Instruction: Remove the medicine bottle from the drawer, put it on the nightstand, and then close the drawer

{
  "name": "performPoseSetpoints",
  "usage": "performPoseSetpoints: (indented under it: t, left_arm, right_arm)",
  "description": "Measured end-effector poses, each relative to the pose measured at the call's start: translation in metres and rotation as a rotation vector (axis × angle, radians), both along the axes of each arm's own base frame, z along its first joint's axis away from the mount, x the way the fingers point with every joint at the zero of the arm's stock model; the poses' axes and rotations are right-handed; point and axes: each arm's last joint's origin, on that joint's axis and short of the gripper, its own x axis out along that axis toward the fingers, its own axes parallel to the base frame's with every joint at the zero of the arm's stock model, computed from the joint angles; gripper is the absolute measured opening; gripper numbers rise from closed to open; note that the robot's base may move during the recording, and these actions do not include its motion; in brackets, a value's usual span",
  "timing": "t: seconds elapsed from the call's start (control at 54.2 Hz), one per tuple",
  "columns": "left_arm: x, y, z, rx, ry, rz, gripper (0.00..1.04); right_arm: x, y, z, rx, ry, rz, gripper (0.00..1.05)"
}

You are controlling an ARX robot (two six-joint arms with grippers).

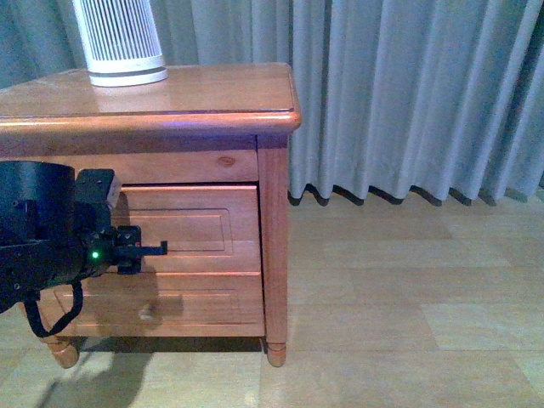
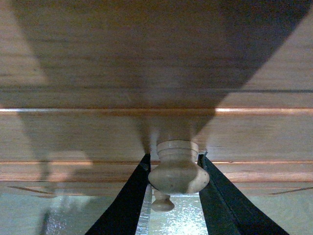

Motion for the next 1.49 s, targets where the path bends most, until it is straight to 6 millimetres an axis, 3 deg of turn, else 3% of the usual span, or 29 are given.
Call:
performPoseSetpoints:
  t: [0.295, 0.72, 0.941, 1.292, 1.421, 1.494]
  left_arm:
    - [-0.039, 0.002, -0.003, 0.006, 0.005, -0.009, 0.25]
    - [-0.135, 0.004, -0.011, -0.014, 0.041, -0.019, 0.25]
    - [-0.163, 0.004, -0.016, -0.033, 0.054, -0.005, 0.25]
    - [-0.167, 0.015, -0.024, -0.034, 0.096, 0.03, 0.8]
    - [-0.174, 0.021, -0.011, -0.042, 0.108, 0.049, 1.0]
    - [-0.182, 0.024, 0.002, -0.065, 0.091, 0.046, 0.97]
  right_arm:
    - [0.0, 0.0, 0.0, 0.0, 0.0, 0.0, 0.98]
    - [0.0, 0.0, 0.0, 0.0, 0.0, 0.0, 0.98]
    - [0.0, 0.0, 0.0, 0.0, 0.0, 0.0, 0.98]
    - [0.0, 0.0, 0.0, 0.0, 0.0, 0.0, 0.98]
    - [0.0, 0.0, 0.0, 0.0, 0.0, 0.0, 0.98]
    - [0.0, 0.0, 0.0, 0.0, 0.0, 0.0, 0.98]
